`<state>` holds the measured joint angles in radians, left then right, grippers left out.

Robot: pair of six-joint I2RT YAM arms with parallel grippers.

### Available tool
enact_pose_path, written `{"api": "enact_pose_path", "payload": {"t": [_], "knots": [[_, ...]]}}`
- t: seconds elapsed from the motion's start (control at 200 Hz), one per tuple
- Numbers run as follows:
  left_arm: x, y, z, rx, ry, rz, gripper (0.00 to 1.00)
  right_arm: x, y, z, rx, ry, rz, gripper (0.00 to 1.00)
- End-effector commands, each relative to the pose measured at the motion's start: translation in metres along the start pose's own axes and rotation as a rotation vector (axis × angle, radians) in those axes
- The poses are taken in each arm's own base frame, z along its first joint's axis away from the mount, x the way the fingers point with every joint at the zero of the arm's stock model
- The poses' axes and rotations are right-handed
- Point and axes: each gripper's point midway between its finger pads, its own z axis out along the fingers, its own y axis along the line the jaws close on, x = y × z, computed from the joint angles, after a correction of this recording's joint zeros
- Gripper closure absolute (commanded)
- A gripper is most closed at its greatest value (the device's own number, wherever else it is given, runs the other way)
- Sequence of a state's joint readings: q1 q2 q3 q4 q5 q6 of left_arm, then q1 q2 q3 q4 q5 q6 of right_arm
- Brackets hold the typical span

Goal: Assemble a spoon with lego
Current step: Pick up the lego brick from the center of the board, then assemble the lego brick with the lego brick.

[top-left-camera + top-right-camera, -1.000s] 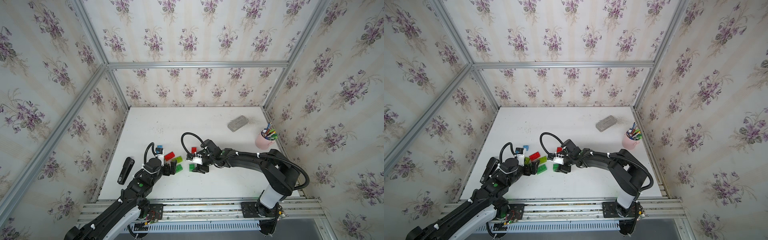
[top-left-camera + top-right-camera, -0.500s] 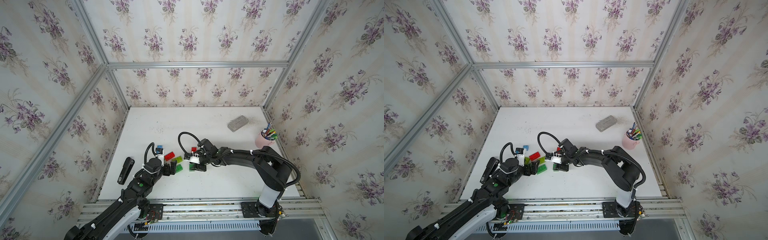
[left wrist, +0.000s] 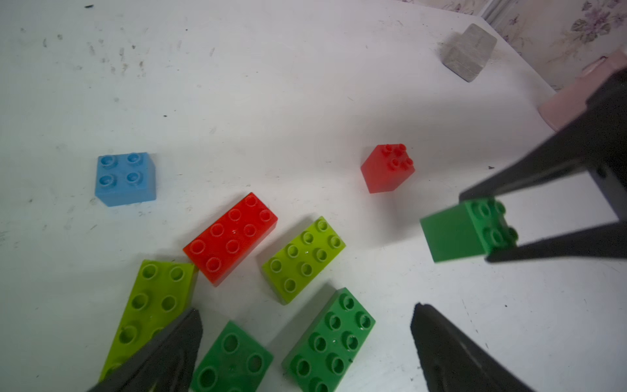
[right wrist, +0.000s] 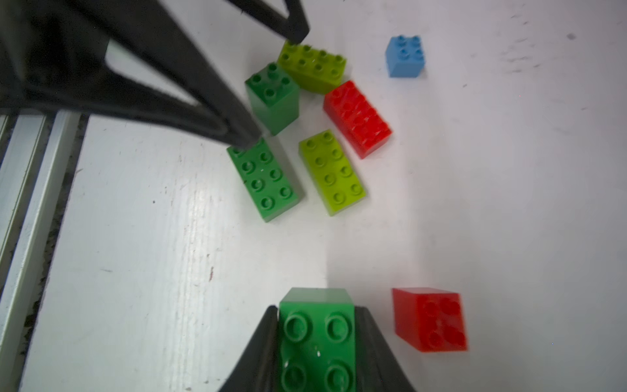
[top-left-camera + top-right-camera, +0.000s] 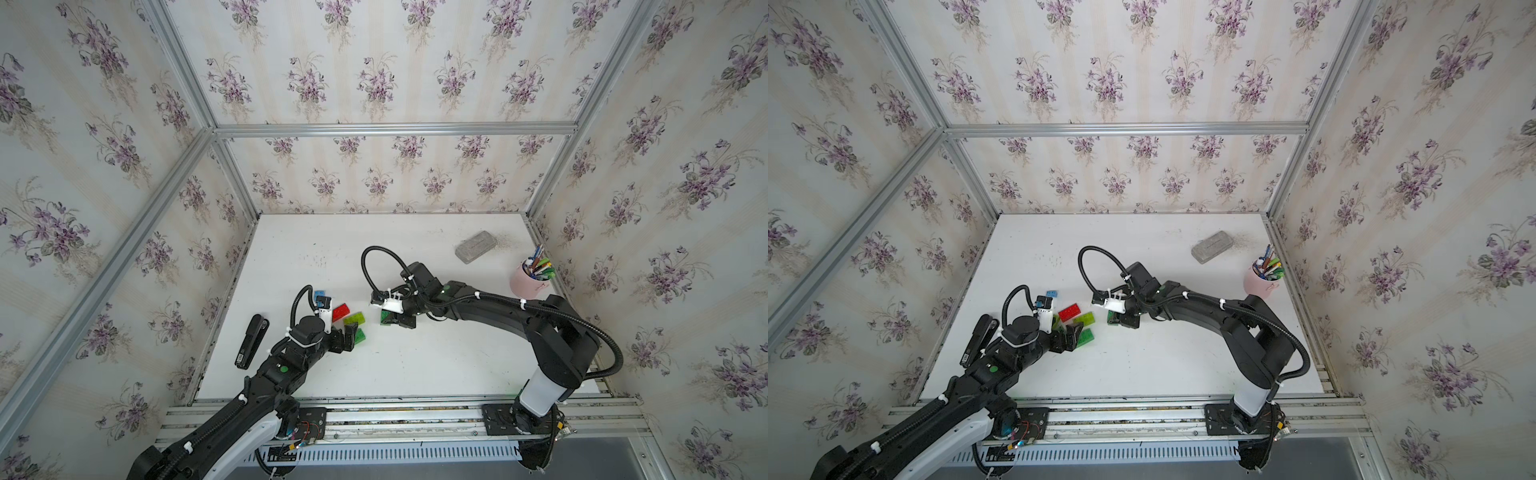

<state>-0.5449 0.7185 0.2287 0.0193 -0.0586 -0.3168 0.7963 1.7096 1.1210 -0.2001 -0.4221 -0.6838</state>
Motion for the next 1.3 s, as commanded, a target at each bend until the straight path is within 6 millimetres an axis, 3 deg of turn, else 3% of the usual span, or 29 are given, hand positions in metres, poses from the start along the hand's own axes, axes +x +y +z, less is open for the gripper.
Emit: {"api": "enact_pose_path", "payload": {"t": [0.0, 0.15, 0.385, 1.294], "knots": [[-0.010, -0.021, 0.000, 0.084, -0.044, 0.079, 0.00, 0.002, -0.016, -0.010, 0.008, 0.031, -0.021, 0.72], [-0.008, -0.035, -0.001, 0.134, -0.050, 0.140, 0.00, 0.000, -0.046, -0.011, 0.031, 0.048, -0.030, 0.72], [-0.003, -0.039, 0.000, 0.137, -0.043, 0.177, 0.00, 0.001, -0.065, 0.001, 0.011, 0.059, -0.046, 0.73], [0.001, -0.035, 0.002, 0.115, -0.030, 0.163, 0.00, 0.023, -0.059, 0.020, -0.072, 0.082, 0.026, 0.74]]}}
